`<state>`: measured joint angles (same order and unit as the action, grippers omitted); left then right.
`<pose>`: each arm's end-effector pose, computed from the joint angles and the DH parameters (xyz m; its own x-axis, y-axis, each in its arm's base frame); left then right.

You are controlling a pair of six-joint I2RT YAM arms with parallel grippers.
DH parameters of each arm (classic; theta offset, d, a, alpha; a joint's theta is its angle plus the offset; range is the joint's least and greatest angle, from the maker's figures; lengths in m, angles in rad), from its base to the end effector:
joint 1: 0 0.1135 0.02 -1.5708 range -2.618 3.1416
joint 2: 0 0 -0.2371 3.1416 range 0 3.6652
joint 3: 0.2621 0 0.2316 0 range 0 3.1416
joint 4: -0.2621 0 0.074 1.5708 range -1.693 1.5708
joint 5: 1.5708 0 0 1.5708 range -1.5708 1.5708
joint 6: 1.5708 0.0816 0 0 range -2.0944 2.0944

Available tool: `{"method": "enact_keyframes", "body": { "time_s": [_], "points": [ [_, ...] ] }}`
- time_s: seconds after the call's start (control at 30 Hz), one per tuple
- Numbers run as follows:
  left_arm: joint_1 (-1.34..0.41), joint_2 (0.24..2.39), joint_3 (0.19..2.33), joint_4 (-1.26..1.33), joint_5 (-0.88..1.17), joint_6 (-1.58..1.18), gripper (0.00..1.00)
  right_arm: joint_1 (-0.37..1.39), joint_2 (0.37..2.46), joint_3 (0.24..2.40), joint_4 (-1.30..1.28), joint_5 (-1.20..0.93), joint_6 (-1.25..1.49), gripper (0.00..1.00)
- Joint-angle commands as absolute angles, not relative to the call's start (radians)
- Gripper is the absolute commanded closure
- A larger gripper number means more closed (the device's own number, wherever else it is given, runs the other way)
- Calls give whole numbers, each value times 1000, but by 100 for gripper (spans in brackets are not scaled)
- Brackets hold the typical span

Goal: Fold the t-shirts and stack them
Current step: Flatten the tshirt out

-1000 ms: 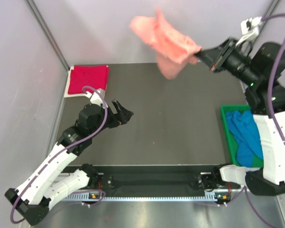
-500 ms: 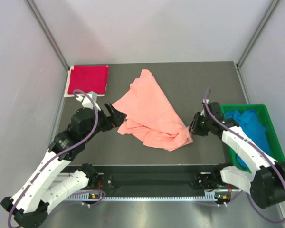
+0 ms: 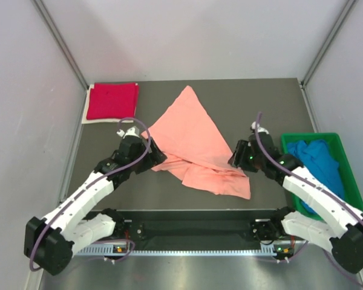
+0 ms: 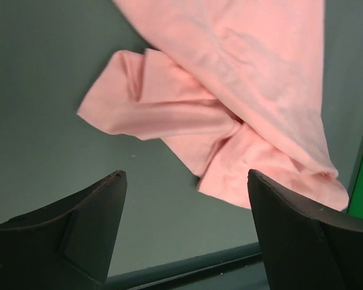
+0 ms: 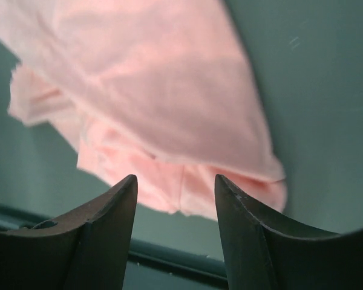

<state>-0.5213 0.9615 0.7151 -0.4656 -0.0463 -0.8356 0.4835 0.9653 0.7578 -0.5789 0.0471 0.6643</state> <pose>0.2045 -0.1131 0.2100 -0.7265 -0.4372 -0.5302 -0.1069 0.8341 -0.5412 0.2020 0.1017 0.2110 -0.7615 0.2957 -0.5767 0.0439 0.9114 0.4093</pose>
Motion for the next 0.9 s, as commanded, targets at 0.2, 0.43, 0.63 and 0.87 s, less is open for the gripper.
{"method": "enact_keyframes", "body": {
  "time_s": [0.2,0.43,0.63,0.87],
  "points": [
    [-351,1074,581,-183,66,-876,22,632,1169,729,-497,202,605,45],
    [-351,1173,589,-186,43,-838,25,635,1164,715,-477,175,577,45],
    [-279,1250,632,-120,78,-874,25,592,1303,710,-432,444,575,49],
    [-247,1298,692,-84,126,-899,25,391,1388,891,-472,629,514,50]
  ]
}}
